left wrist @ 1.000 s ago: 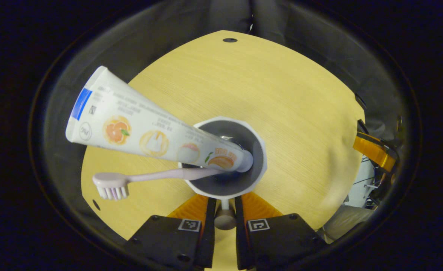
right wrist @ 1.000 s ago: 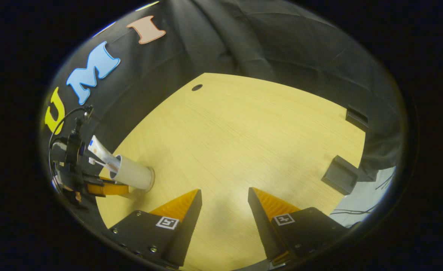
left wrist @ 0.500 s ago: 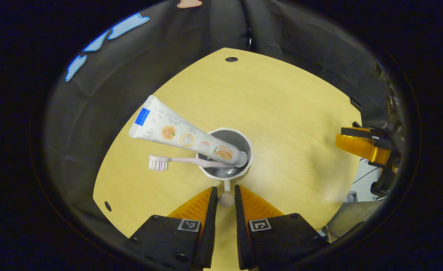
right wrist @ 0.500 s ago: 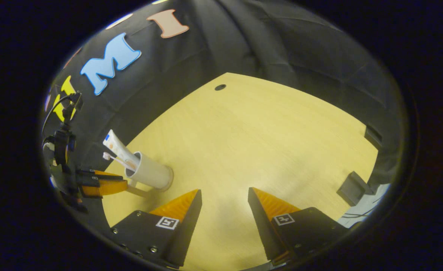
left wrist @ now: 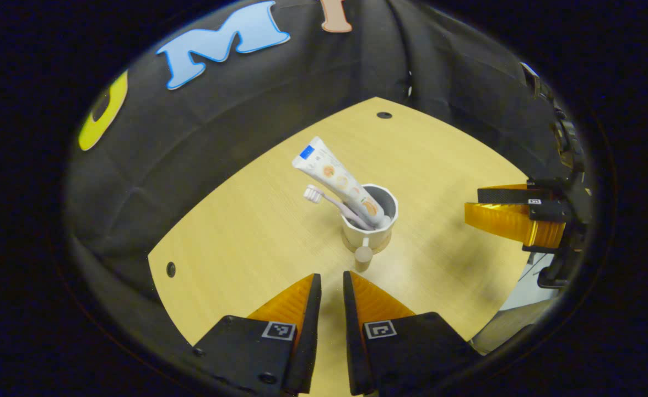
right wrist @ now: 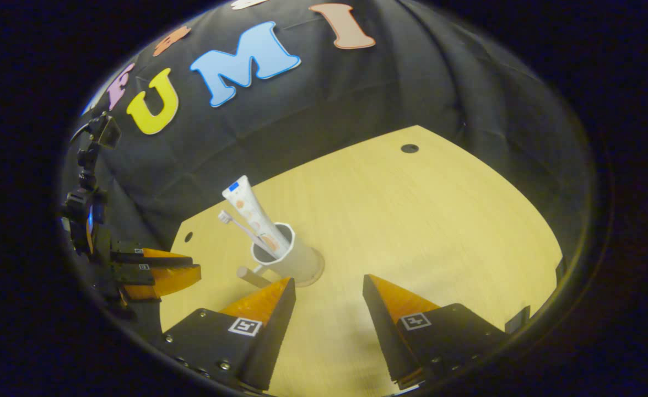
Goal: Put the toothbrush and toothpaste on the desktop into the cup, then pick up the cup and place it on the coaster on the desktop.
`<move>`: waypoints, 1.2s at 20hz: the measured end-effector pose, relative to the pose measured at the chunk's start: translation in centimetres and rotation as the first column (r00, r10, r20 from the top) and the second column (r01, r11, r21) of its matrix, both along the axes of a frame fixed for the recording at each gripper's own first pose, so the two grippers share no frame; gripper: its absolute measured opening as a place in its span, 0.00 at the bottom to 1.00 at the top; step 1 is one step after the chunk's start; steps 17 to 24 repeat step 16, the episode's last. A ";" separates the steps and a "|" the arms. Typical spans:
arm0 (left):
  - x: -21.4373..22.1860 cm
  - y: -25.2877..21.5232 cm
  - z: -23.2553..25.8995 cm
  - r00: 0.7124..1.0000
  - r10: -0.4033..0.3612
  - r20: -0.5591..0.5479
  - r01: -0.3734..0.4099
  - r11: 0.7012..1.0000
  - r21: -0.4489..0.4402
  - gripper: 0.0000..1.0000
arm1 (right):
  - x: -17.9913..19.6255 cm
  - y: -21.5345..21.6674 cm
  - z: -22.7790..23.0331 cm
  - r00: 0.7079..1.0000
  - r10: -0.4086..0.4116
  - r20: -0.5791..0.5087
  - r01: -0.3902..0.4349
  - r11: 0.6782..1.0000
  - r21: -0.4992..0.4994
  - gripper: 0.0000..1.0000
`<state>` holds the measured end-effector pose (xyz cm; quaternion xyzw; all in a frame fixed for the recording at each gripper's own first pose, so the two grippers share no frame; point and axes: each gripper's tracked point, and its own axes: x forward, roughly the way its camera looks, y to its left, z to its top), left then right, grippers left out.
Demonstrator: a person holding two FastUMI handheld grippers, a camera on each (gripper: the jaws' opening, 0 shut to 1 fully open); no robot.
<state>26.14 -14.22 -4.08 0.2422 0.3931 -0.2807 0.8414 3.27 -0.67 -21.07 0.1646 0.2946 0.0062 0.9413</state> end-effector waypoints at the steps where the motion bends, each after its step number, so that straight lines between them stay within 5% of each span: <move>1: -0.1 0.4 1.3 0.999 0.034 0.035 -0.033 0.999 -0.036 0.31 | 0.4 0.7 1.0 1.000 0.021 0.022 -0.021 1.000 -0.013 0.76; 6: -0.7 2.7 7.7 0.959 0.190 0.211 -0.149 0.969 -0.197 0.32 | 2.0 3.6 7.1 0.985 0.101 0.142 -0.096 0.994 -0.047 0.76; 13: -1.5 4.4 17.7 0.797 0.392 0.460 -0.216 0.896 -0.389 0.31 | 2.6 4.8 16.0 0.923 0.144 0.356 -0.082 0.979 -0.184 0.75; 15: -2.1 5.1 21.1 0.724 0.431 0.539 -0.207 0.881 -0.426 0.24 | 2.6 5.0 18.9 0.896 0.140 0.422 -0.064 0.980 -0.190 0.75; 16: -2.3 5.0 22.1 0.706 0.441 0.555 -0.201 0.875 -0.440 0.39 | 2.5 4.8 19.7 0.888 0.136 0.440 -0.054 0.979 -0.195 0.75; 24: -2.3 5.0 22.1 0.706 0.441 0.555 -0.201 0.875 -0.440 0.39 | 2.5 4.8 19.7 0.888 0.136 0.440 -0.054 0.979 -0.195 0.75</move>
